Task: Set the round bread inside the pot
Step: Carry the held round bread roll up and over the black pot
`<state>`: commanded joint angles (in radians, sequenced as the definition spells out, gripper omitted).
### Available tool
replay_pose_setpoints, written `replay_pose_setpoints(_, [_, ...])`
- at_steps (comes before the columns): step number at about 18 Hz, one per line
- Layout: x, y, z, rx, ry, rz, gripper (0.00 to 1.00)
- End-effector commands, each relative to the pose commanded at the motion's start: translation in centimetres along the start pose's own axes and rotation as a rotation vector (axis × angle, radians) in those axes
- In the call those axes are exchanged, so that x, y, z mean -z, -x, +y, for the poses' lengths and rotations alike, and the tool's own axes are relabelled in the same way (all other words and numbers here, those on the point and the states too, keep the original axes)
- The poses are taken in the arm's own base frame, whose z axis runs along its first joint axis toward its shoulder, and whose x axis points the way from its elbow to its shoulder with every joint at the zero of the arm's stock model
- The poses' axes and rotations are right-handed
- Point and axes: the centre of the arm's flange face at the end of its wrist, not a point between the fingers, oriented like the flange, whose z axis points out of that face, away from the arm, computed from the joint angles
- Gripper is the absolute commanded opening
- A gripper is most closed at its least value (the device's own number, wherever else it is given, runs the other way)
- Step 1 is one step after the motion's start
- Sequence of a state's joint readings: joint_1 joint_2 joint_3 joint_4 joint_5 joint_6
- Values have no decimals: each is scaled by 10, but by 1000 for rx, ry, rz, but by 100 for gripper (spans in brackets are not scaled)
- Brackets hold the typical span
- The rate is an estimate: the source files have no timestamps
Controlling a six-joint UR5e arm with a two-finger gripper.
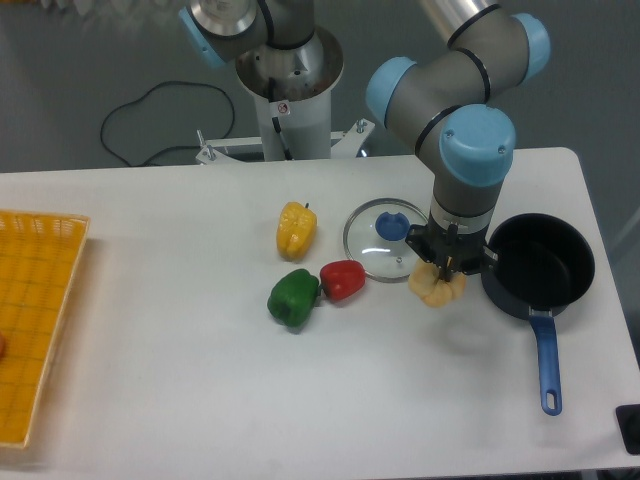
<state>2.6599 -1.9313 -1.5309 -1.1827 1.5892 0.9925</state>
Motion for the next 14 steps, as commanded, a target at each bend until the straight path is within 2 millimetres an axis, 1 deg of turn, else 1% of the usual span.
replay_pose_setpoints(5, [-1, 0, 1, 2, 1, 1, 0])
replay_pose_setpoints(7, [0, 5, 5, 11, 1, 0, 0])
replay_pose_setpoints(10, [5, 16, 18, 11, -3, -8, 0])
replay_pose_setpoints(12, [19, 24, 33, -1, -11, -26, 0])
replay_pose_setpoints(14, [19, 34, 49, -9, 0, -11, 0])
